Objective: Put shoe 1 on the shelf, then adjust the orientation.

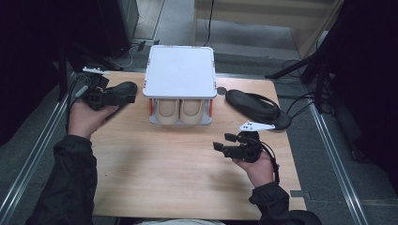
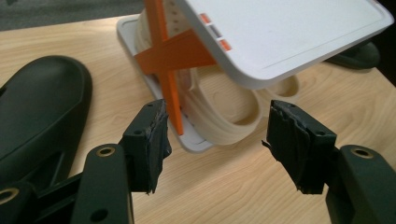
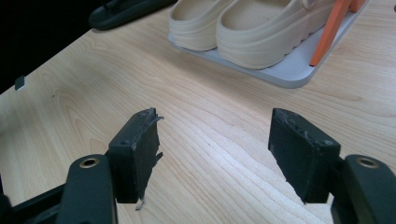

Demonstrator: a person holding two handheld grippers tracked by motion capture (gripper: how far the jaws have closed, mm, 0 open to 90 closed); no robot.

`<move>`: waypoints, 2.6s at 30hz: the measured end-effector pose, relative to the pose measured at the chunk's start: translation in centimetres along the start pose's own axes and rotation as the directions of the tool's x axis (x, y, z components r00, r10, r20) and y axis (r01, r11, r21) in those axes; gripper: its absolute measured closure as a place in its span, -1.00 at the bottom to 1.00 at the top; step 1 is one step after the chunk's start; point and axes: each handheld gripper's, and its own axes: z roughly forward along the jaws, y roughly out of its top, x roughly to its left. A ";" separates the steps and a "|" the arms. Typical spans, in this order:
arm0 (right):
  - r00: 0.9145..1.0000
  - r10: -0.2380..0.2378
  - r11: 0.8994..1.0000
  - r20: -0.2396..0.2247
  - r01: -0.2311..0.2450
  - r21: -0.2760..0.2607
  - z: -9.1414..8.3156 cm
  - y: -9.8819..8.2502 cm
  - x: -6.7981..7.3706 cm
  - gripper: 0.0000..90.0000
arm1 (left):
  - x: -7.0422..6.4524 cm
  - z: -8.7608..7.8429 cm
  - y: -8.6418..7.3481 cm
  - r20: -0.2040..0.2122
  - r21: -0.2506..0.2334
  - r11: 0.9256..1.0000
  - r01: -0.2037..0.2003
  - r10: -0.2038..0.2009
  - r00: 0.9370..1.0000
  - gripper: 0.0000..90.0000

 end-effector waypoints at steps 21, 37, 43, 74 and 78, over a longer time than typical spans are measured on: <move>1.000 -0.014 1.000 0.003 0.014 0.019 0.7 -0.4 -0.2 -0.27 | 3.5 3.3 -1.8 -0.013 0.033 0.999 0.003 -0.002 1.000 0.66; 1.000 0.003 1.000 0.030 -0.003 0.020 0.3 -1.2 -0.2 -0.26 | 7.3 6.8 -1.4 -0.084 0.060 0.994 0.093 -0.088 0.993 0.96; 0.999 0.020 1.000 0.048 -0.021 0.018 -0.3 -1.7 -0.2 -0.26 | 8.3 7.6 -0.3 -0.103 0.031 0.992 0.123 -0.119 0.987 0.99; 0.995 0.059 0.998 0.079 -0.061 0.021 -1.3 -2.9 -0.4 -0.25 | 11.4 11.0 -0.3 -0.245 0.104 0.980 0.171 -0.141 0.959 1.00; 0.995 0.058 0.998 0.076 -0.059 0.023 -1.2 -2.8 -0.5 -0.25 | 10.8 10.7 -0.7 -0.241 0.124 0.981 0.151 -0.118 0.963 0.99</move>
